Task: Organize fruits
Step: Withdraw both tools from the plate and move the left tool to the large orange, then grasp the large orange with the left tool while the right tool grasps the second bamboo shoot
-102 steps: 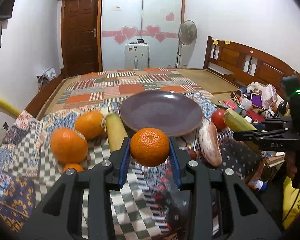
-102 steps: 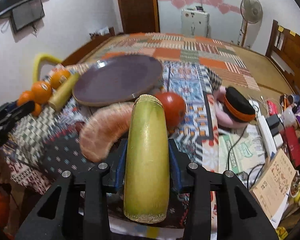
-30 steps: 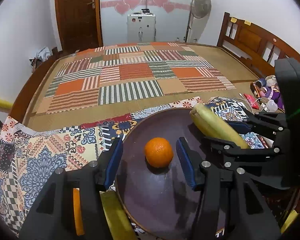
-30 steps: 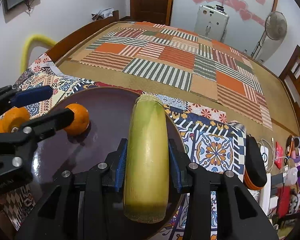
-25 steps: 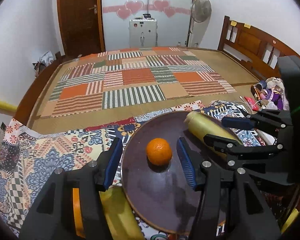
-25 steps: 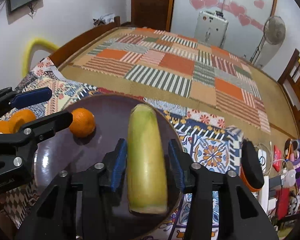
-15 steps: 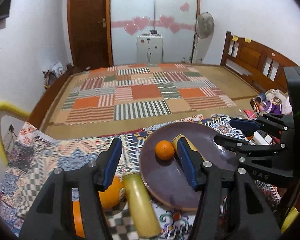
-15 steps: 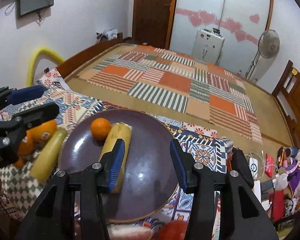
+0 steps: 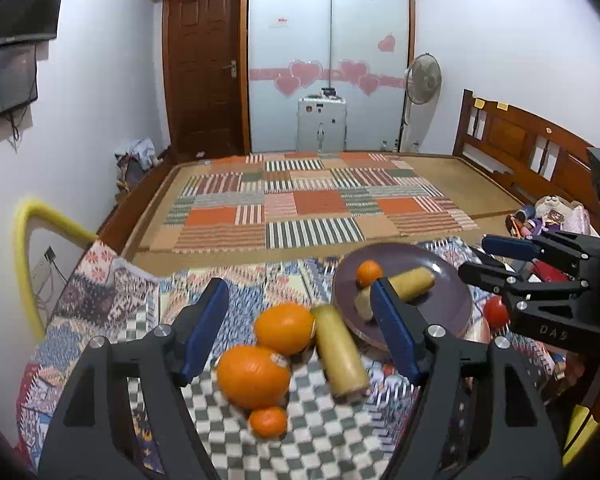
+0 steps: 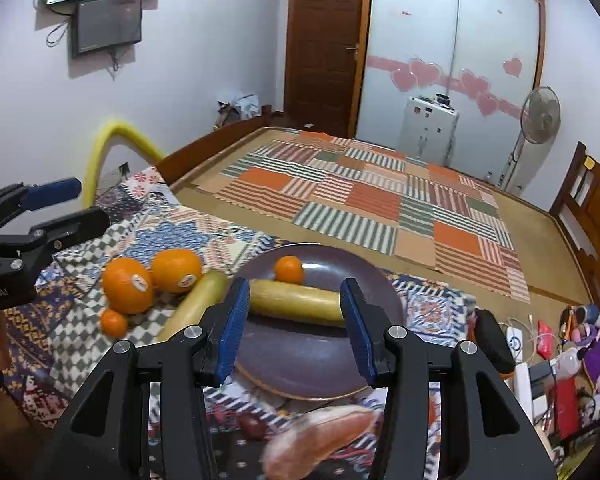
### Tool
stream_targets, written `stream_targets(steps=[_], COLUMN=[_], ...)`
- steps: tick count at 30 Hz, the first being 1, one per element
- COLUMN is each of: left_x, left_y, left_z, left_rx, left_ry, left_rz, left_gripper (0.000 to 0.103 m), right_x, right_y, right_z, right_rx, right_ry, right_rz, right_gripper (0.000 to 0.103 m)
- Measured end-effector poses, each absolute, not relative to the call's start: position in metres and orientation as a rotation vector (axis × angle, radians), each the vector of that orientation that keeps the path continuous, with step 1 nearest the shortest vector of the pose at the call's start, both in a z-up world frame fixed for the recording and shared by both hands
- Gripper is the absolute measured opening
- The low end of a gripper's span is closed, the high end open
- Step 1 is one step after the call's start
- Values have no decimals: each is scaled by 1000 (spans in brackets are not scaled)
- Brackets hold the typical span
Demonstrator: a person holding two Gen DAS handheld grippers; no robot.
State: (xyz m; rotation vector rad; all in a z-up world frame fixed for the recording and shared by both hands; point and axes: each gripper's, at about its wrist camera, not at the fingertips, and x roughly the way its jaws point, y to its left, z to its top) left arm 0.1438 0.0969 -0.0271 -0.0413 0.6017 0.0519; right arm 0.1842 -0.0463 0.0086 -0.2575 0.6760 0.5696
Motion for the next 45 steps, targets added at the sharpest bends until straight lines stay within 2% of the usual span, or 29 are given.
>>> stream_targets(steps=[12,22,33,35,45], left_x=[129,144,162,164,152], left_y=[136,130,139,138,140], left_z=[-83,-122,-132,-133,-129], left_rx=[-87,-29,-58,-56,-71], left_ry=[713,769,766,763,751], left_rz=[86,60,18,3,10], left_gripper=[73,73,73,68,66], right_x=[160,159,165,164,151], right_y=[-7,24,29,26,16], right_z=[-34,-70,-85,-84,-78], right_rx=[-285,-269,-252,-238,-263], right_ry=[712,800,824,820,765], right_rz=[636,712,708,702,667], right_gripper=[45,45,45,45,45])
